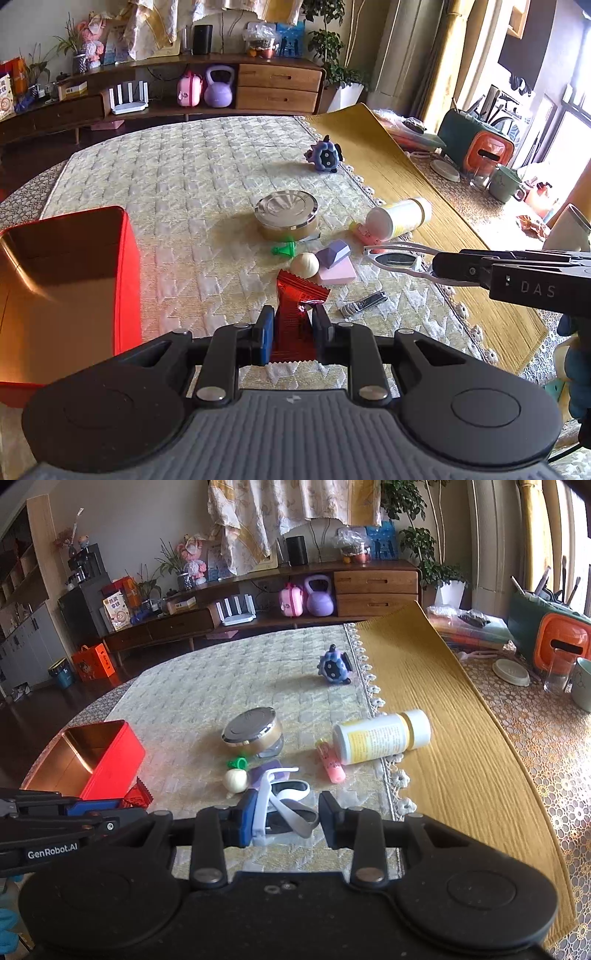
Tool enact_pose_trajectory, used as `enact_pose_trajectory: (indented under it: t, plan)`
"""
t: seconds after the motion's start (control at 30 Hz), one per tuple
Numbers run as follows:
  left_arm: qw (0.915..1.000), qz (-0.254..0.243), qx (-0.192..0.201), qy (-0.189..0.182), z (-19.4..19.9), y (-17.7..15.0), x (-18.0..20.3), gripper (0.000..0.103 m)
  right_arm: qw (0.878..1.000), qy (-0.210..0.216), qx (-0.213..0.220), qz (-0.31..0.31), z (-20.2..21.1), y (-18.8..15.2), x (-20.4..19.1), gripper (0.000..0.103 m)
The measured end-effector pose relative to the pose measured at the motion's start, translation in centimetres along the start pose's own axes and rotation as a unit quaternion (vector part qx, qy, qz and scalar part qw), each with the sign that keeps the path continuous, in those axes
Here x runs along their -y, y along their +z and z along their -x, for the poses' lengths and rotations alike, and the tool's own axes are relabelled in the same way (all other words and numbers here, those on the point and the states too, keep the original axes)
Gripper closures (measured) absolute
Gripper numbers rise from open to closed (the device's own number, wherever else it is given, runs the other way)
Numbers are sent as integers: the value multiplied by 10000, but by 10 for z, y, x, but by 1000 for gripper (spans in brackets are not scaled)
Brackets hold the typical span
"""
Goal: Organize rigid objects
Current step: 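Carry the candy and sunglasses into the red tin and open both grippers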
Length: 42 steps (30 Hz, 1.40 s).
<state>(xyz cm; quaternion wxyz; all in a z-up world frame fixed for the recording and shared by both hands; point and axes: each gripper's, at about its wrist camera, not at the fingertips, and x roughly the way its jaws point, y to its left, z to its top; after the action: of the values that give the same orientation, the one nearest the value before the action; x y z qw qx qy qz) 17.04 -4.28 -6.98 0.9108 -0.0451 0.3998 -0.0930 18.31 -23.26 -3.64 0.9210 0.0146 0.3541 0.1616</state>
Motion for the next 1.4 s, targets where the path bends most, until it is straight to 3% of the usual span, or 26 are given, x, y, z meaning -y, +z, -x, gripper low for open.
enact_pose_trajectory:
  t: [0.33,0.8,1.07,1.4]
  plan:
    - [9991,309,220,192,42,1,-37,82,9984,400,202,340,13,17,-57,69]
    - [9920,755,380,933,70,12,-127,82,9902,880,310,1041,-15,33,-158,69]
    - [9899,814,264,1135,53,27,-178,82,9862,960,345,1304,-45,35,-199,69]
    - [9863,827,-198,1412,4,37,-218,81,9798,887,202,1781,-96,26,-235,69]
